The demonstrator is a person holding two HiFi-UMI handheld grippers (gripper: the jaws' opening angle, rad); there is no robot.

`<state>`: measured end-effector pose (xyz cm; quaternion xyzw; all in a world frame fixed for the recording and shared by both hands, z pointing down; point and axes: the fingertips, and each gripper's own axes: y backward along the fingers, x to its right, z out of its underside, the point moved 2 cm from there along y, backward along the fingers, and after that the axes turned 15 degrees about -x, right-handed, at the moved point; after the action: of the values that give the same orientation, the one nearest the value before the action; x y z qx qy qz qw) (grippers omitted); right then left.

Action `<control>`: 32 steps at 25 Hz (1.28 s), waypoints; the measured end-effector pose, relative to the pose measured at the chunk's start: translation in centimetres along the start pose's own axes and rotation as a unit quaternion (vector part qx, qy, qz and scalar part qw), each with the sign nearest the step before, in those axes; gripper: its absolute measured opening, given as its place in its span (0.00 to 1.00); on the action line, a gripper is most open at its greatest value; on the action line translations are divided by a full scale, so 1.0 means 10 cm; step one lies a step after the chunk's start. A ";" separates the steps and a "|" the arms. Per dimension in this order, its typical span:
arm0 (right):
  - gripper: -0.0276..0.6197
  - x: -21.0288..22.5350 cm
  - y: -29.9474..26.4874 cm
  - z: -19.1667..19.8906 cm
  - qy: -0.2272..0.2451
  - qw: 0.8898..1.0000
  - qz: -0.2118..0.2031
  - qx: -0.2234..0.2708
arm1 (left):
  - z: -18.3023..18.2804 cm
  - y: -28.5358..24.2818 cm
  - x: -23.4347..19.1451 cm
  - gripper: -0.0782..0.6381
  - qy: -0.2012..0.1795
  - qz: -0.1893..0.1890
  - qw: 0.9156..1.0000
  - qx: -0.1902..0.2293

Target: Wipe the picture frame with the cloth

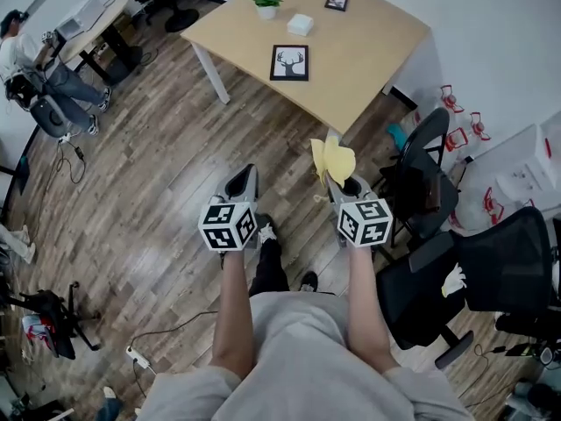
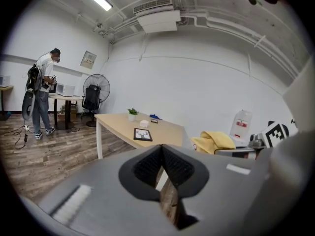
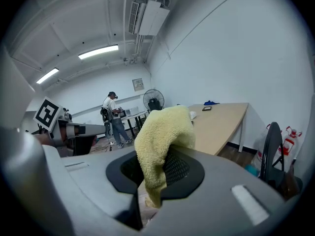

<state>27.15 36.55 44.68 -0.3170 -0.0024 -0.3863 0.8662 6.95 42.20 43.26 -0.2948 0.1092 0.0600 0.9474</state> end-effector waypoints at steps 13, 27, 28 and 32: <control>0.12 0.50 -1.14 -1.05 -0.016 0.998 0.064 -0.005 | -1.17 -1.18 -0.86 0.18 -0.041 0.043 0.998 -0.015; 0.12 0.64 -1.82 -1.53 -0.045 0.990 0.136 -0.004 | -1.61 -1.64 -1.83 0.18 -0.040 0.087 0.995 -0.035; 0.12 0.67 -1.84 -1.55 -0.046 0.989 0.140 -0.004 | -1.62 -1.65 -1.85 0.18 -0.040 0.090 0.995 -0.035; 0.12 0.74 -1.93 -1.62 -0.050 0.988 0.148 -0.003 | -1.67 -1.74 -1.95 0.18 -0.039 0.095 0.994 -0.037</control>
<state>15.41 13.00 44.12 -0.3359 0.0022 -0.2376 0.9114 -11.70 17.42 44.11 -0.3154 0.0977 0.1647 0.9294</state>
